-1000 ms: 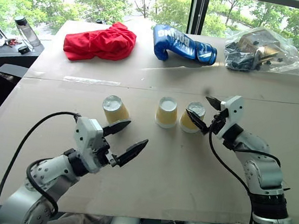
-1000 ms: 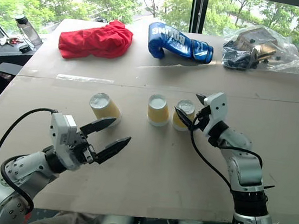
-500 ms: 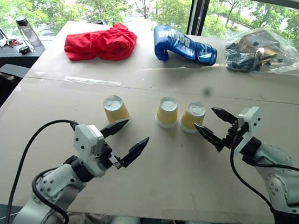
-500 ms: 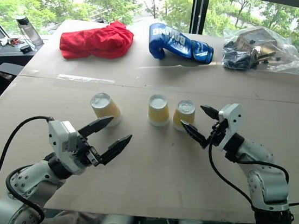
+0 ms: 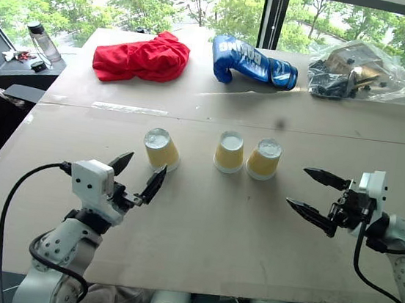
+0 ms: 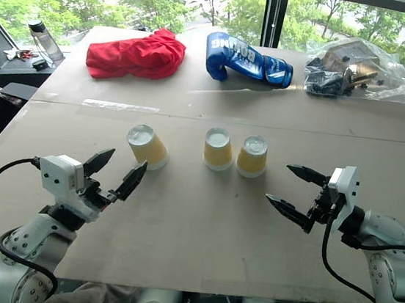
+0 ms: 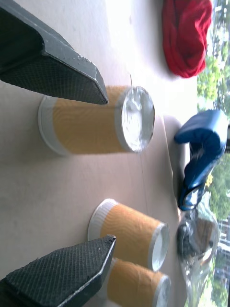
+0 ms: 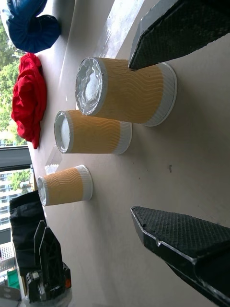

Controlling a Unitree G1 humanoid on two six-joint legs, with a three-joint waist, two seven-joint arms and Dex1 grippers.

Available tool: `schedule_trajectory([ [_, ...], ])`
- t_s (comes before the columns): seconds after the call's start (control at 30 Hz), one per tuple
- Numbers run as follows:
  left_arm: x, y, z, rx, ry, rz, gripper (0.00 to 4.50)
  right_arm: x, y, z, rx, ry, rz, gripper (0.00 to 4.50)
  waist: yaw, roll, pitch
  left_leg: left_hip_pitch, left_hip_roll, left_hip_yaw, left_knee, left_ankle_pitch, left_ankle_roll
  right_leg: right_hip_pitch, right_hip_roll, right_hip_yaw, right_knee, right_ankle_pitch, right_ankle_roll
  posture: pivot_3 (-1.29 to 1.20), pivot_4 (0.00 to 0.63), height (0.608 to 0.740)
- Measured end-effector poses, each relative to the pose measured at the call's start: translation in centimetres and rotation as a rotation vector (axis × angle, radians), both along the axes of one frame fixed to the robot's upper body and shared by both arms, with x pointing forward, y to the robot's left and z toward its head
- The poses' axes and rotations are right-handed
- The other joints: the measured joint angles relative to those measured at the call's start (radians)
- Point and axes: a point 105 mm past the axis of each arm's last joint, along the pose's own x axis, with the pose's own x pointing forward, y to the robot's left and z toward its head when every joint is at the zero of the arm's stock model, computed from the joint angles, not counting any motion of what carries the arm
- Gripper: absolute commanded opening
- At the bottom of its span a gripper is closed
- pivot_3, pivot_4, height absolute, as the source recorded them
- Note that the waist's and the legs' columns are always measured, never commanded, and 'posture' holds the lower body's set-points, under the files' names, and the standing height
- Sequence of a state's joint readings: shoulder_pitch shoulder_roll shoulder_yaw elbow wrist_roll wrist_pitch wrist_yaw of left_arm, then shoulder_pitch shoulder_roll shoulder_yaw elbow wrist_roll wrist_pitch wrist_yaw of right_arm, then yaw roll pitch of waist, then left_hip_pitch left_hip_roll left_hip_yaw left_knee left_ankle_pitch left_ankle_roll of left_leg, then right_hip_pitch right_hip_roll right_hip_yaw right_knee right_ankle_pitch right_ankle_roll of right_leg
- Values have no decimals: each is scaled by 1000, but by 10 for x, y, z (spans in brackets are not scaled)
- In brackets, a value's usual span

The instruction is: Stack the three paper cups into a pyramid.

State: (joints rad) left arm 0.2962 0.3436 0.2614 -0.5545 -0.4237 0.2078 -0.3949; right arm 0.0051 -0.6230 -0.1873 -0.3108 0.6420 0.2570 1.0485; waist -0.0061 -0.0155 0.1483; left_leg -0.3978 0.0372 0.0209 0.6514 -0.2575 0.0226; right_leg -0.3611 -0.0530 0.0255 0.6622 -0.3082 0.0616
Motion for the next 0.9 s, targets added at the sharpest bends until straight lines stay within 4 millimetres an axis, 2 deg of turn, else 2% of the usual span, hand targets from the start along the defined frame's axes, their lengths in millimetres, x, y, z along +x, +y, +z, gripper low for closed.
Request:
schedule_trajectory([
  [0.23,24,-2,-5,40,-11,27,4500,-14,10,17,47,-53,74,4466,-4,0,0,0,0,0,0,0,0,0,0,0,0,0,0,0,150,740],
  [0.53,43,3,-20,49,13,45,4500,-22,10,15,60,-41,96,4466,-3,0,0,0,0,0,0,0,0,0,0,0,0,0,0,0,150,740],
  [0.9,60,2,-19,55,-29,41,4500,-31,11,16,70,-54,145,4466,-1,0,0,0,0,0,0,0,0,0,-1,0,0,0,0,0,150,740],
])
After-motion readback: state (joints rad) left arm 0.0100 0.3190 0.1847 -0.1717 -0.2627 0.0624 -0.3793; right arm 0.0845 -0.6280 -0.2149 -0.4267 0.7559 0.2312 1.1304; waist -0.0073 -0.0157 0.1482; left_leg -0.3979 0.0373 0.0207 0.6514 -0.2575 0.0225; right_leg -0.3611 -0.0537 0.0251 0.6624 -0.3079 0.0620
